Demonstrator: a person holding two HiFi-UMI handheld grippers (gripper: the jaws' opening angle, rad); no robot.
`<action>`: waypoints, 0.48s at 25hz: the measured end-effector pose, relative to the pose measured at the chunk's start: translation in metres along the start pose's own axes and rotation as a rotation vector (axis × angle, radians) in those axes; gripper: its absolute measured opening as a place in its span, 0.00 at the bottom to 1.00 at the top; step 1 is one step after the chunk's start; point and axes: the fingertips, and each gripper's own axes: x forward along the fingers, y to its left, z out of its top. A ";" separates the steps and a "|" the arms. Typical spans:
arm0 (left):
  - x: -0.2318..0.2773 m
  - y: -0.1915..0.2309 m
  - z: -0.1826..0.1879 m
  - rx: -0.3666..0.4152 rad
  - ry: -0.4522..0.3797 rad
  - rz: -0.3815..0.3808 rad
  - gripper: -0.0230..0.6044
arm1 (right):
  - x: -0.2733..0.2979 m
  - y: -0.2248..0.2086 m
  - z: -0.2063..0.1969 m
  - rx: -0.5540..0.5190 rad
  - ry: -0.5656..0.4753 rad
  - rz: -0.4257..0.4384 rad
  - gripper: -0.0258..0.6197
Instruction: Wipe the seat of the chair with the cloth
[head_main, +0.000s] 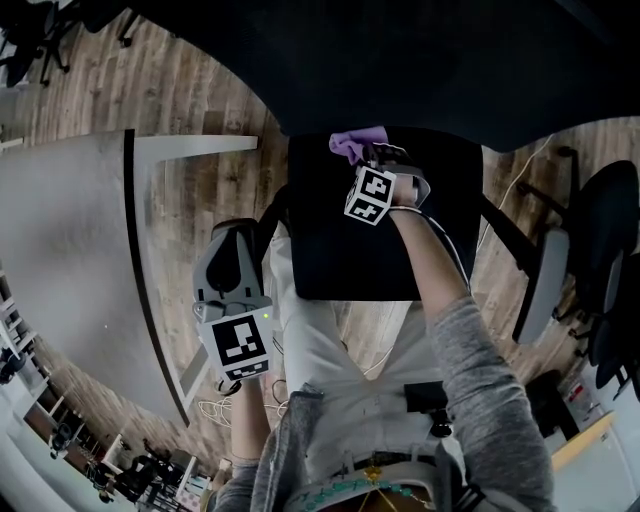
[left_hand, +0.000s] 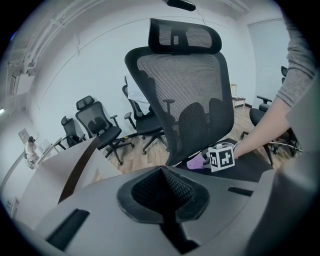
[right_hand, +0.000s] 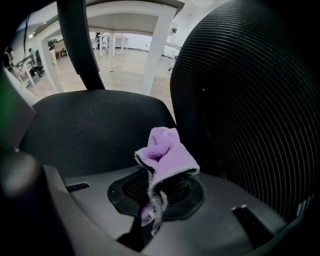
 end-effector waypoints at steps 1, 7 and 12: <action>0.000 0.000 0.000 0.001 0.000 0.000 0.04 | -0.001 -0.001 -0.002 0.002 0.002 0.000 0.11; 0.000 -0.001 0.000 0.005 0.000 0.001 0.04 | -0.004 -0.006 -0.020 0.020 0.023 -0.005 0.11; -0.001 0.001 0.000 0.007 0.002 0.003 0.04 | -0.007 -0.009 -0.029 0.027 0.029 -0.006 0.11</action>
